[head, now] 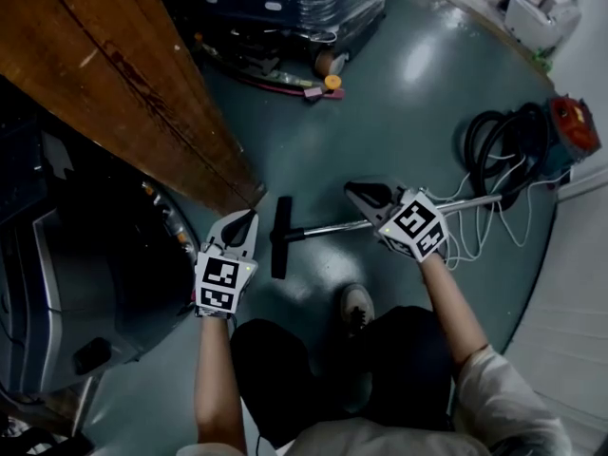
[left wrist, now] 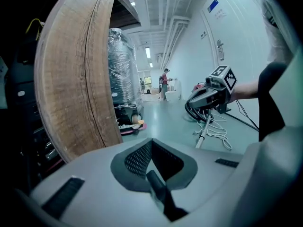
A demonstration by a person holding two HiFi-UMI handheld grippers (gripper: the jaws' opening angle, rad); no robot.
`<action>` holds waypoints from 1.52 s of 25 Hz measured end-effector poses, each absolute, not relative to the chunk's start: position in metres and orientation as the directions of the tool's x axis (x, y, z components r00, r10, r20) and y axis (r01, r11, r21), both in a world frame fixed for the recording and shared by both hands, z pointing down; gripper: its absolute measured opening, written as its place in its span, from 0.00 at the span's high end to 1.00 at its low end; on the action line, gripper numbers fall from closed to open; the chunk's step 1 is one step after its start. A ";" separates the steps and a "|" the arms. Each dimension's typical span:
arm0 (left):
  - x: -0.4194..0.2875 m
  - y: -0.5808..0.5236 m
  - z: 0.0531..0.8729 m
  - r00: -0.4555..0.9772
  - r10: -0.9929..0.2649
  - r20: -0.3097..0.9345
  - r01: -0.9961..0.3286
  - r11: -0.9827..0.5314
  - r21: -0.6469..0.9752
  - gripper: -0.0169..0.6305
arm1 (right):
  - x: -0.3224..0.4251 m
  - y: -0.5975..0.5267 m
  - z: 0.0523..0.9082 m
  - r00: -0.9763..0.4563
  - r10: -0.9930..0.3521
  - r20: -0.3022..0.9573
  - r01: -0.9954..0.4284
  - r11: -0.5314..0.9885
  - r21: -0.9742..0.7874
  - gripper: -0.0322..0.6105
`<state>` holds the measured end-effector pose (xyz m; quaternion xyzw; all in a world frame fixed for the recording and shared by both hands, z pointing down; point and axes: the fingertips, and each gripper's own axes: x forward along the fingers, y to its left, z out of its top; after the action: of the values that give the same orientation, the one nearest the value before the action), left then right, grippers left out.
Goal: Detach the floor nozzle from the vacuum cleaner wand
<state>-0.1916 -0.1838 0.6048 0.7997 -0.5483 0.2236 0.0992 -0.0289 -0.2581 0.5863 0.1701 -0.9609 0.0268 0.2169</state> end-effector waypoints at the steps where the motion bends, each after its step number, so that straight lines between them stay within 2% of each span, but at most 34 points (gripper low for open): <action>1: -0.193 -0.184 0.609 0.297 -0.832 0.468 -0.922 -0.378 -0.086 0.97 | -0.029 -0.257 0.590 -0.848 -0.315 0.426 -0.337 0.941 0.026 0.90; 8: -0.179 -0.191 0.640 0.365 -0.802 0.473 -0.902 -0.431 -0.034 0.97 | -0.038 -0.255 0.620 -0.849 -0.309 0.428 -0.309 0.948 0.070 0.90; 15: -0.169 -0.207 0.673 0.430 -0.757 0.492 -0.870 -0.492 0.003 0.97 | -0.043 -0.273 0.662 -0.836 -0.331 0.438 -0.353 0.935 0.034 0.90; 19: -0.169 -0.211 0.705 0.414 -0.750 0.516 -0.886 -0.463 0.037 0.97 | -0.045 -0.267 0.686 -0.839 -0.320 0.441 -0.339 0.940 0.036 0.90; 21: -0.168 -0.209 0.719 0.401 -0.755 0.518 -0.901 -0.426 0.076 0.97 | -0.050 -0.260 0.698 -0.851 -0.298 0.433 -0.327 0.945 0.008 0.90; 24: -0.163 -0.202 0.726 0.442 -0.741 0.506 -0.886 -0.449 0.117 0.97 | -0.056 -0.244 0.718 -0.864 -0.249 0.437 -0.282 0.959 -0.010 0.90; 30: -0.179 -0.192 0.753 0.410 -0.750 0.520 -0.897 -0.436 0.079 0.97 | -0.057 -0.220 0.767 -0.846 -0.139 0.514 -0.162 0.987 0.001 0.90; 34: -0.183 -0.185 0.781 0.410 -0.720 0.560 -0.889 -0.452 0.070 0.97 | -0.048 -0.214 0.787 -0.833 -0.119 0.541 -0.158 0.987 -0.026 0.90; 35: -0.184 -0.184 0.786 0.413 -0.713 0.567 -0.887 -0.456 0.073 0.97 | -0.047 -0.211 0.790 -0.833 -0.099 0.545 -0.145 0.989 -0.043 0.89; 36: -0.183 -0.184 0.789 0.419 -0.705 0.572 -0.883 -0.464 0.076 0.92 | -0.047 -0.208 0.794 -0.832 -0.074 0.550 -0.128 0.990 -0.060 0.85; 37: -0.182 -0.183 0.790 0.427 -0.696 0.578 -0.876 -0.476 0.074 0.90 | -0.047 -0.204 0.798 -0.828 -0.052 0.558 -0.111 0.991 -0.072 0.75; 38: -0.181 -0.183 0.793 0.433 -0.684 0.587 -0.868 -0.492 0.067 0.90 | -0.046 -0.201 0.803 -0.822 -0.037 0.568 -0.097 0.992 -0.077 0.72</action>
<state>-0.1809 -0.1827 0.7931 0.8265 -0.4695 0.2509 0.1831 -0.0459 -0.2013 0.8026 0.0352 -0.9531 0.0512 0.2962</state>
